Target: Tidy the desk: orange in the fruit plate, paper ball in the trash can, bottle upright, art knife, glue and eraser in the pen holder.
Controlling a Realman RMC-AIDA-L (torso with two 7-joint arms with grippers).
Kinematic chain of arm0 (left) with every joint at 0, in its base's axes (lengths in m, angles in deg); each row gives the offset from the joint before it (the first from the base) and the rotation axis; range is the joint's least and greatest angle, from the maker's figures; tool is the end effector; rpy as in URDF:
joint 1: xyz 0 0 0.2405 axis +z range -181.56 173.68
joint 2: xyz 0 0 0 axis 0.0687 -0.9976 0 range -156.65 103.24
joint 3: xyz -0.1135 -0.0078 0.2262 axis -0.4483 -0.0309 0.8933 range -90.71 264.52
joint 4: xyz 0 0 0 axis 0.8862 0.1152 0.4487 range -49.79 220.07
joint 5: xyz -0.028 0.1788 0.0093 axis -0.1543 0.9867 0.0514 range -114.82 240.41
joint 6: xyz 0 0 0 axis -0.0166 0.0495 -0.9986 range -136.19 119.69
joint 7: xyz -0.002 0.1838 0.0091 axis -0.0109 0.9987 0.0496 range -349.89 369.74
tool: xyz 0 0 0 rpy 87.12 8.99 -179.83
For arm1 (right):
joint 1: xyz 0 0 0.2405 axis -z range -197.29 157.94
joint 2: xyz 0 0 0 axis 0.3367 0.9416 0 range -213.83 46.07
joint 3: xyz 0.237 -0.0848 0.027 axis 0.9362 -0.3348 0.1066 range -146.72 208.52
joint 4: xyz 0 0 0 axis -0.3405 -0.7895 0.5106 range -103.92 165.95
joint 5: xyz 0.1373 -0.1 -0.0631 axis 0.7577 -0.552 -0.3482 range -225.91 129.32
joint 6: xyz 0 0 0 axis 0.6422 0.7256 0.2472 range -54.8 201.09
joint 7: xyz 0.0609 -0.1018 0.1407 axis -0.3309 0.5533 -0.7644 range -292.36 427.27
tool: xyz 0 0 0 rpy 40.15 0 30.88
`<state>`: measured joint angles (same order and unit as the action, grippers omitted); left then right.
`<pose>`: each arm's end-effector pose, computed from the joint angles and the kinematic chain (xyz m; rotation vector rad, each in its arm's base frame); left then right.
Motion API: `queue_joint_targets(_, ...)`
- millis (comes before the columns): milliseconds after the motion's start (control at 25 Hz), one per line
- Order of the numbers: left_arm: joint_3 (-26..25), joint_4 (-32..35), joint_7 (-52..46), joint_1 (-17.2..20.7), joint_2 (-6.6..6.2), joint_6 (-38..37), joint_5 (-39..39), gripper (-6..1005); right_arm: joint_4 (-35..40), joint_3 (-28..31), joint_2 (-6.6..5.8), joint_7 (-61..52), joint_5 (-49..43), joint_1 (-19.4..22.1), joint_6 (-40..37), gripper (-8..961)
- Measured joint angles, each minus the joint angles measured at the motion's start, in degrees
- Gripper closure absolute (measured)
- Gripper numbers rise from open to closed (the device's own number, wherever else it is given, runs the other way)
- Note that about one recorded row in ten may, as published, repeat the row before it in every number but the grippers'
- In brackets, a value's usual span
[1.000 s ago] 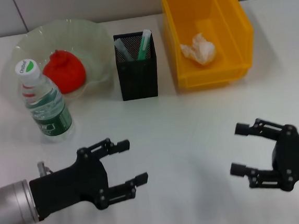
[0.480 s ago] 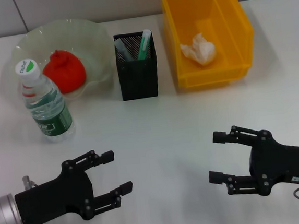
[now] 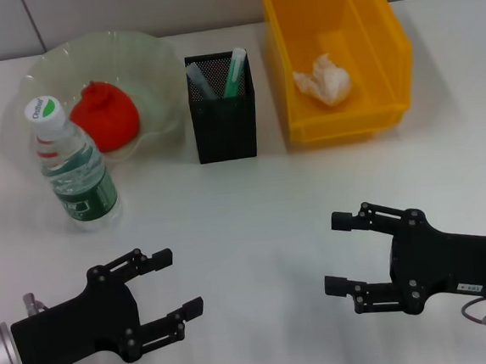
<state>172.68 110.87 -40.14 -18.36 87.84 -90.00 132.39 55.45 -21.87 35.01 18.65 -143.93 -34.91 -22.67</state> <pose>-0.2597 0.2315 -0.0758 -2.7272 -0.4115 -0.8122 0.2523 0.2249 -0.0570 -2.6559 0.3805 0.9632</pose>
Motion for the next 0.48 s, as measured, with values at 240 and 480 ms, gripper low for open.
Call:
queue_joint_targets(240, -0.26, -0.12, 0.03, 0.00, 0.02, -0.16, 0.09, 229, 0.00, -0.04, 0.03, -0.08, -0.01, -0.36, 0.05, 122)
queue_joint_targets(480, -0.38, -0.12, 0.14, 0.01, 0.15, -0.23, 0.17, 229, 0.00, 0.30, 0.03, -0.08, -0.01, -0.35, 0.64, 122)
